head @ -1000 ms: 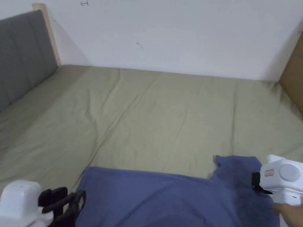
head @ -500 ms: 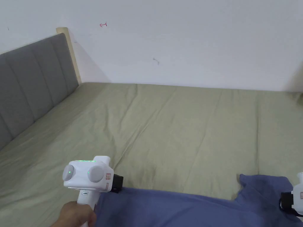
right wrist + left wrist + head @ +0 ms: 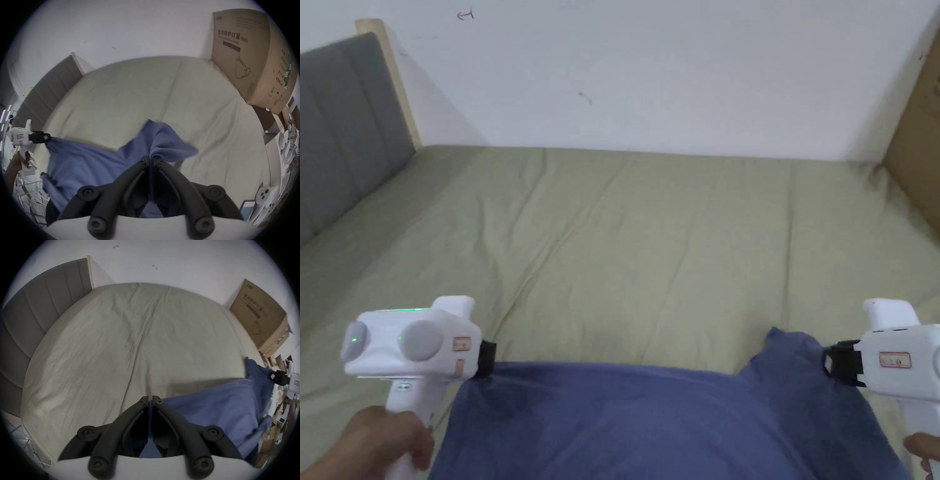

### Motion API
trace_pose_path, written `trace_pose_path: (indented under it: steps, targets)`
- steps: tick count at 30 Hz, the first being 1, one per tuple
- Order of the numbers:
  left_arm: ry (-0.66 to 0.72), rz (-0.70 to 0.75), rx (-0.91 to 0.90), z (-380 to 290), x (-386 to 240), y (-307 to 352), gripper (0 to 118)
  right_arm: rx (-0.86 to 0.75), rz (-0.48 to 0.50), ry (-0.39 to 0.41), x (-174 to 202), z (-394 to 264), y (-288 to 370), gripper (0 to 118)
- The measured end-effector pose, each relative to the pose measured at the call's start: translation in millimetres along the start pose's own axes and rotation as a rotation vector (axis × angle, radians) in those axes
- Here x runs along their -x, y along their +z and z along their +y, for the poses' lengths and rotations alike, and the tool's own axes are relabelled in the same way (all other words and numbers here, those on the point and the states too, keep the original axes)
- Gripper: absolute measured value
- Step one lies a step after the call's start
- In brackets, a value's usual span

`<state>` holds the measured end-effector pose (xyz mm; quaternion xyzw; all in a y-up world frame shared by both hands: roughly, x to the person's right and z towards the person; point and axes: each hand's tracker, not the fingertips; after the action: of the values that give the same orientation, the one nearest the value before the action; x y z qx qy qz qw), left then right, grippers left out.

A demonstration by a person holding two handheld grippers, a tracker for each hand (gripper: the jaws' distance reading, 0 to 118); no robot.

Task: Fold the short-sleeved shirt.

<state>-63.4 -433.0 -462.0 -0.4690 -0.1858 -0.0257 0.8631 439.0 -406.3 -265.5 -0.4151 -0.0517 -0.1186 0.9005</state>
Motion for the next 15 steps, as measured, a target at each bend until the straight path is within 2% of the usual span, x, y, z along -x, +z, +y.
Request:
trace_pose_path:
  steps: [5,9,12,15]
  targets:
    - [-0.012,-0.113,-0.061,-49,19,84,3,-0.061,0.143,-0.003,-1,-38,89,3]
    - [-0.01,-0.189,-0.078,-107,47,133,3,-0.043,0.191,-0.025,-25,-97,145,3]
    - [-0.002,-0.23,-0.08,-150,69,146,3,0.051,0.186,-0.072,-46,-147,155,3]
    - [-0.032,-0.251,0.001,-192,77,133,3,0.169,0.137,-0.08,-61,-195,136,3]
